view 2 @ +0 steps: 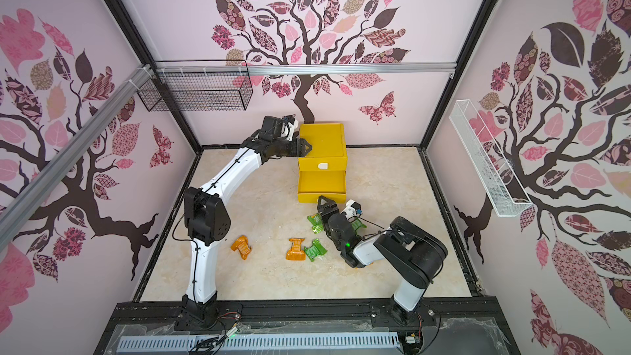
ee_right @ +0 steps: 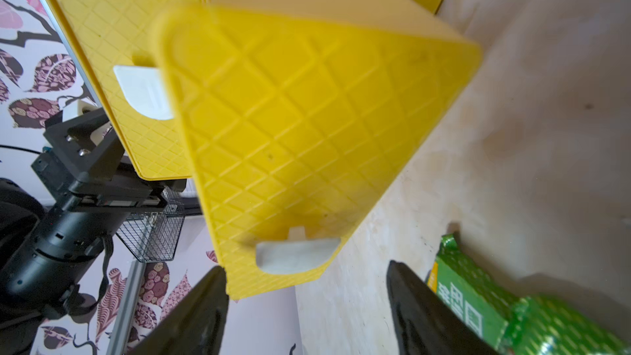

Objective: Place the cookies into the drawer by color
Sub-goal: Open the drawer in the storage box.

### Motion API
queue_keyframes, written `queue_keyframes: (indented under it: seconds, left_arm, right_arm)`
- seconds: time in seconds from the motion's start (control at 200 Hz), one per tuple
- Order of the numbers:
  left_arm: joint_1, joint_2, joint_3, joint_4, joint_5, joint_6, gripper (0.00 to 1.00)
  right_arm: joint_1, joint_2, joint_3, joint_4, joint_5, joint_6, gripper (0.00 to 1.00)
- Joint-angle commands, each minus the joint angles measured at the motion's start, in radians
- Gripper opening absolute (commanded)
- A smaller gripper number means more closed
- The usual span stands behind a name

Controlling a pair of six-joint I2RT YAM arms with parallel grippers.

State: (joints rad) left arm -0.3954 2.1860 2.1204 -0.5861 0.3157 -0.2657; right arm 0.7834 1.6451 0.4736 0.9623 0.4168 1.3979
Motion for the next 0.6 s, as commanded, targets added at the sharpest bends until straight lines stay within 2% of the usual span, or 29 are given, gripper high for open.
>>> queue_keyframes:
  seconds: [0.0, 0.245, 0.34, 0.36, 0.595]
  left_arm:
    - [-0.003, -0.020, -0.030, -0.081, -0.027, 0.008, 0.77]
    - [-0.004, -0.104, -0.049, -0.068, -0.068, 0.022, 0.88]
    - [-0.003, -0.147, -0.067, -0.059, -0.084, 0.033, 0.93]
    - [-0.003, -0.157, -0.071, -0.058, -0.089, 0.034, 0.97]
    - [0.000, -0.296, -0.172, -0.027, -0.120, 0.085, 0.97]
  right_arm:
    - [0.006, -0.122, -0.022, -0.143, 0.009, -0.092, 0.81]
    - [0.007, -0.377, -0.082, -0.467, 0.021, -0.230, 0.88]
    - [0.007, -0.476, -0.106, -0.565, 0.051, -0.275, 0.91]
    - [0.007, -0.495, -0.108, -0.587, 0.055, -0.287, 0.91]
    - [0.006, -0.672, -0.110, -0.818, 0.103, -0.388, 0.96]
